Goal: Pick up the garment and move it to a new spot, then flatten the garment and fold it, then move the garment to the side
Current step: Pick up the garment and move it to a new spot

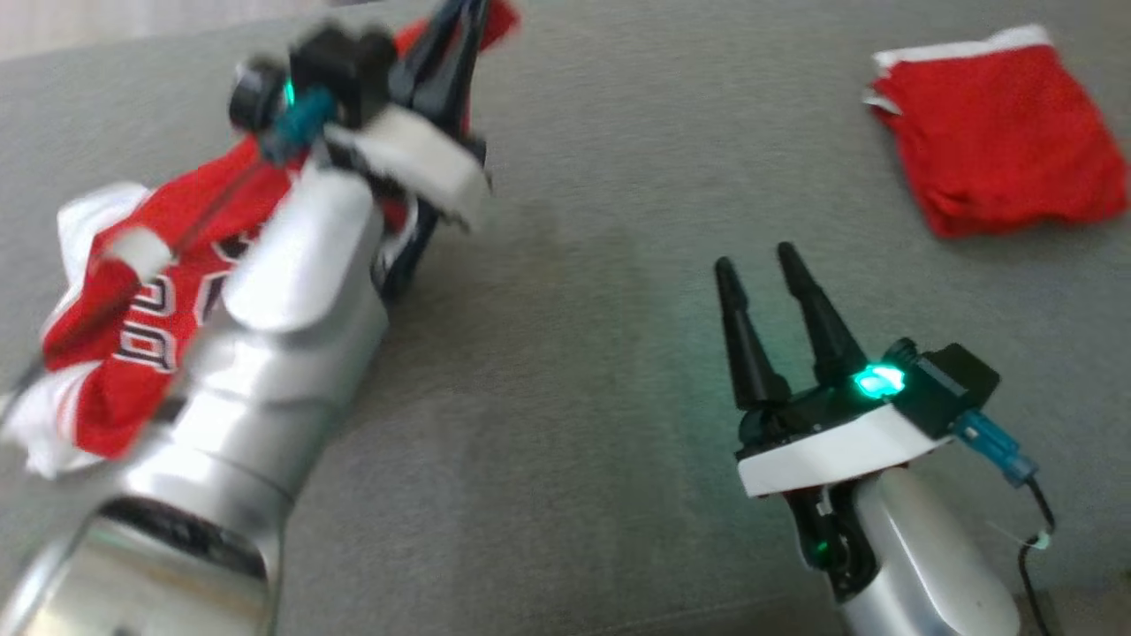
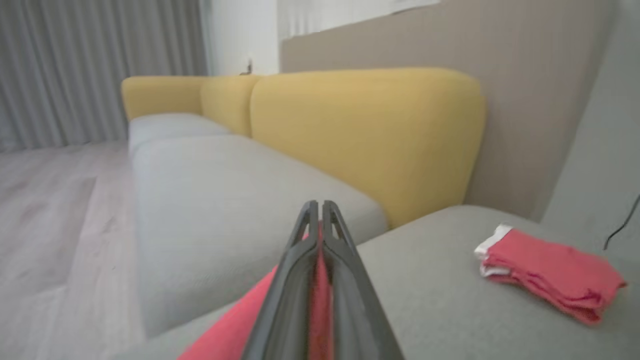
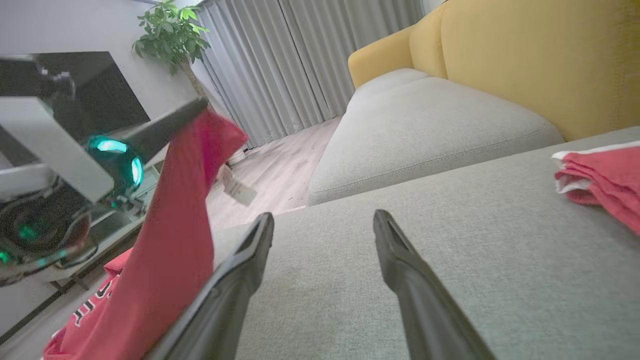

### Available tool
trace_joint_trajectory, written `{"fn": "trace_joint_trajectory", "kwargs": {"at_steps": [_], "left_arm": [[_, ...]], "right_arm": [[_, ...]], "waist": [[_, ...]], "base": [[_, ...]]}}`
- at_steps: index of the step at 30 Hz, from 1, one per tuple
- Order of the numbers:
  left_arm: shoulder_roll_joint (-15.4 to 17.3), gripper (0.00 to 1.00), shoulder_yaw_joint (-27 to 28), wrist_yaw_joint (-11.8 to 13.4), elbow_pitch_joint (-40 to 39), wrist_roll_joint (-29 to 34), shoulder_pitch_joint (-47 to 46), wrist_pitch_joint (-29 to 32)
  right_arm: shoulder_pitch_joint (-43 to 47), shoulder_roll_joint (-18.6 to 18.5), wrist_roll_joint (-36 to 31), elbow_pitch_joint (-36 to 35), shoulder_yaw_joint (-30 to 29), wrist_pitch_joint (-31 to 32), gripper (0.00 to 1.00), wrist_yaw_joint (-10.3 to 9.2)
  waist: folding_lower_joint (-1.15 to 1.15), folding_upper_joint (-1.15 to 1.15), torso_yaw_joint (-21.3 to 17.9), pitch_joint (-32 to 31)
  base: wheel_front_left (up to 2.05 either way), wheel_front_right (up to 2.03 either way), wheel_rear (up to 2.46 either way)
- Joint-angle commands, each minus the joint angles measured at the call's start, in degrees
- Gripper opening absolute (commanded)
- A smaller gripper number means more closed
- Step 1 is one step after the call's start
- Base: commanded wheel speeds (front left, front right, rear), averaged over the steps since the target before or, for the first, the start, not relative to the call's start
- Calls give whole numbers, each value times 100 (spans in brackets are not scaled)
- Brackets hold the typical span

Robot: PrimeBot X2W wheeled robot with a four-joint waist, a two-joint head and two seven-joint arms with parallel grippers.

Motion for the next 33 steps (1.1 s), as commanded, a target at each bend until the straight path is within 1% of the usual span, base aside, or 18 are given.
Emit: {"fn": "trace_joint_trajectory", "kwargs": {"at_steps": [1, 6, 7, 10, 13, 17, 18, 19, 20, 25, 30, 33], "left_arm": [[254, 0, -28, 10, -370, -122, -490, 87], [437, 0, -422, 10, -854, -421, -990, 374], [437, 0, -422, 10, -854, -421, -990, 374], [513, 0, -501, 9, -944, -441, -1348, 400], [494, 0, -501, 9, -909, -420, -1706, 320], [367, 0, -507, 9, -767, -443, -2044, 146], [334, 3, -540, 9, -718, -468, -2081, 114], [317, 78, -580, 9, -637, -476, -2101, 100], [318, 100, -629, 9, -541, -449, -2112, 83], [393, 100, -794, 9, -71, -421, -2046, -17], [517, 100, -801, 9, 129, -504, -1938, -178], [659, 100, -746, 9, 98, -565, -1788, -244]], "right_arm": [[-222, -7, 89, -221, 195, -62, 100, 37], [-318, -7, 332, -314, 346, -62, 100, 37], [-318, -7, 332, -314, 346, -62, 100, 37], [-373, -7, 467, -365, 446, -62, 100, 37], [-399, -7, 577, -418, 553, -62, 100, 37], [-412, -7, 667, -474, 625, -62, 100, 37], [-412, -7, 675, -482, 631, -62, 100, 37], [-412, -7, 680, -488, 632, -62, 100, 37], [-410, -7, 682, -493, 633, -62, 100, 37], [-416, -7, 651, -492, 630, -62, 100, 37], [-414, -7, 537, -424, 550, -62, 100, 37], [-392, -7, 444, -374, 468, -62, 100, 37]], "waist": [[0, 0, -325, 14], [0, 0, -763, 102], [0, 0, -763, 102], [0, 0, -1010, 192], [0, 0, -1217, 289], [0, 0, -1380, 398], [0, 0, -1396, 414], [0, 0, -1405, 428], [0, 0, -1411, 439], [0, 0, -1334, 474], [0, 0, -1076, 453], [0, 0, -876, 390]], "base": [[0, 0, 0], [0, 0, 0], [0, 0, 0], [0, 0, 0], [0, 0, 0], [0, 0, 0], [0, 0, 0], [0, 0, 0], [0, 0, 0], [0, 0, 0], [0, 0, 0], [0, 0, 0]]}}
